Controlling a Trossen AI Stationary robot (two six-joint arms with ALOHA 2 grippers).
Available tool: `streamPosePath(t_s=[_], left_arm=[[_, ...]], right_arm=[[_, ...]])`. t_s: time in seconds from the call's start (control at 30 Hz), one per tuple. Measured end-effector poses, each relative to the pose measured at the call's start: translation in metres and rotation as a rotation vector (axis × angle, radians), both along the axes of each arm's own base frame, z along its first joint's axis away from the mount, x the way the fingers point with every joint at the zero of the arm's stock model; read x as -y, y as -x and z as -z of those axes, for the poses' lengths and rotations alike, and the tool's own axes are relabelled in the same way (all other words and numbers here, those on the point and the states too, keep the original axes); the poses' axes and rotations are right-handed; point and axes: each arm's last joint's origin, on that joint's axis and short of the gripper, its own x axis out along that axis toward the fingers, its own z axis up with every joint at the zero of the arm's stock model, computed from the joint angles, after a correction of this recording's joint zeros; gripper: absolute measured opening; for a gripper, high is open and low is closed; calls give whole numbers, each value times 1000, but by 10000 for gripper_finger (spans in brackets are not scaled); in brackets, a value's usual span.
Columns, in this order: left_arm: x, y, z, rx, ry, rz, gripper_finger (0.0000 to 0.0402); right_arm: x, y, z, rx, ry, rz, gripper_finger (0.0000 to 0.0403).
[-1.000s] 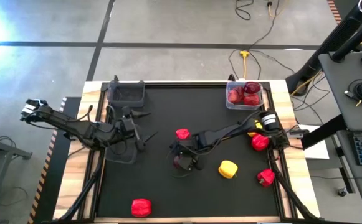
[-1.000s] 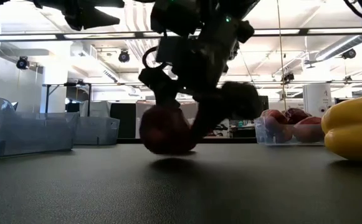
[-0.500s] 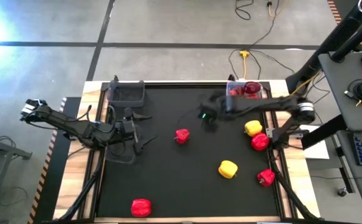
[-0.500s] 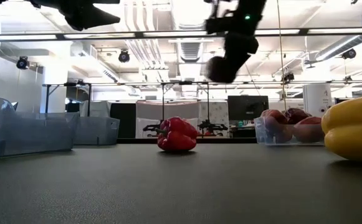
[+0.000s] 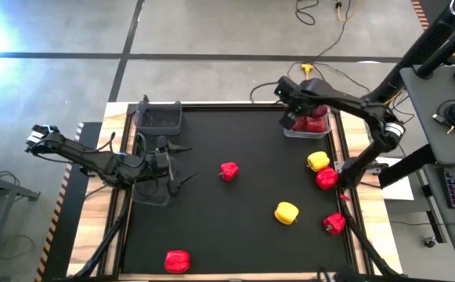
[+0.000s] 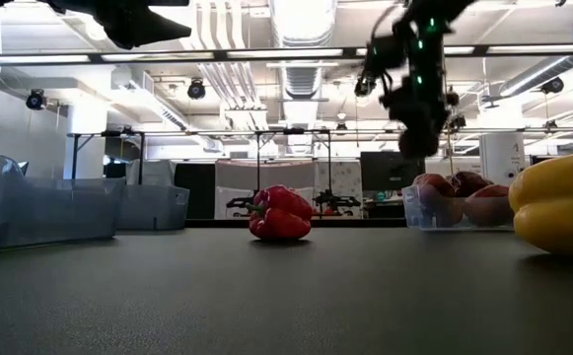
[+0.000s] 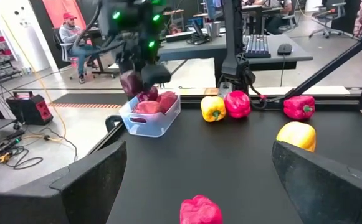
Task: Sort produce into baskets
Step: Put the apple into the transparent bin
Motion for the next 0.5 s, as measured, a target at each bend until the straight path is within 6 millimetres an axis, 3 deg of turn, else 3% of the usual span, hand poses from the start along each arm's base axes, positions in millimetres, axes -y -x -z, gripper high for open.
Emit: streamPosePath(t_s=[0.23, 0.5], left_arm=[[0, 0, 0, -3, -15, 2, 382], [0, 0, 0, -11, -41, 5, 382]], right_arm=[[40, 26, 29, 63, -84, 110, 241], [57, 25, 44, 51, -75, 94, 258]])
